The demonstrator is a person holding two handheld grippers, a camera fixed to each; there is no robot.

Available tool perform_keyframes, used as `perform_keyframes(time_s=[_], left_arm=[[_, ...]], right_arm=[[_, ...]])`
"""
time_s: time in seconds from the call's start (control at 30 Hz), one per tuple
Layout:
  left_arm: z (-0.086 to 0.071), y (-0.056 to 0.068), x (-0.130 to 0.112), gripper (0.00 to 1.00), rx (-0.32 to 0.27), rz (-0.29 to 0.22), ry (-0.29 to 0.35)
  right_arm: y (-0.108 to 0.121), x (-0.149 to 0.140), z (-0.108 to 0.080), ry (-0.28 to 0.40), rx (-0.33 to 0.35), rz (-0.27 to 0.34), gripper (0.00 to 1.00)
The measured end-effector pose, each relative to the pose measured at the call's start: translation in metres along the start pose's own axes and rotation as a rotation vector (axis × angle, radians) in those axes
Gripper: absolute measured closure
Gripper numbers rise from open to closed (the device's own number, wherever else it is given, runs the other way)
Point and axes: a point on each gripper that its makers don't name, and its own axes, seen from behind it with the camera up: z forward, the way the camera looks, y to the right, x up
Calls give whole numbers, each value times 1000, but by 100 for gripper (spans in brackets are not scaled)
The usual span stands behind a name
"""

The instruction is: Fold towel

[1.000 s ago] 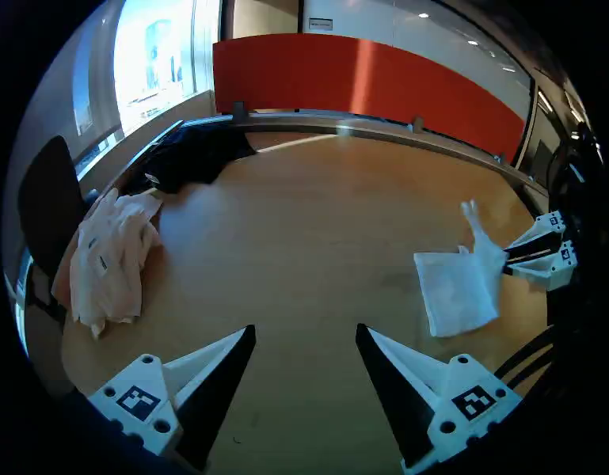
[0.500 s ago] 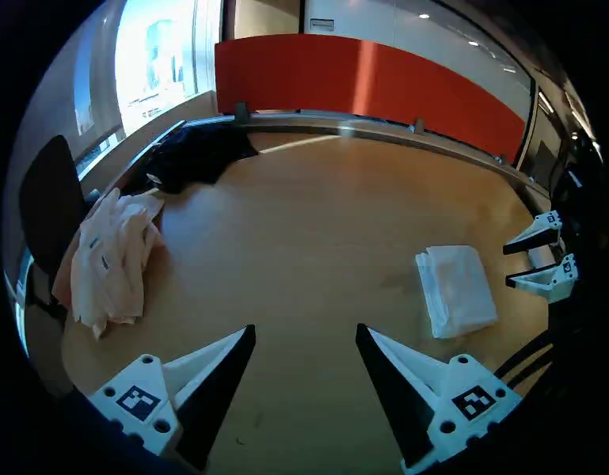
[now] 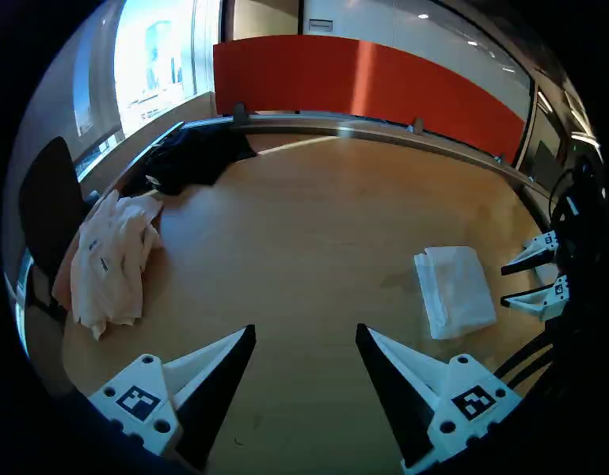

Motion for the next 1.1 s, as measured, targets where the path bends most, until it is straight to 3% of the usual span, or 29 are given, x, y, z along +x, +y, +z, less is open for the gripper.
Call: perform_keyframes(time_s=[0.53,1.1], left_arm=[[1,2,-1,6,-1,3,-2],[0,5,-1,6,-1,4,1]], right_arm=[[0,-63,14,-108,-18,11,28],[14,-76,21,-123,-78,19,48]])
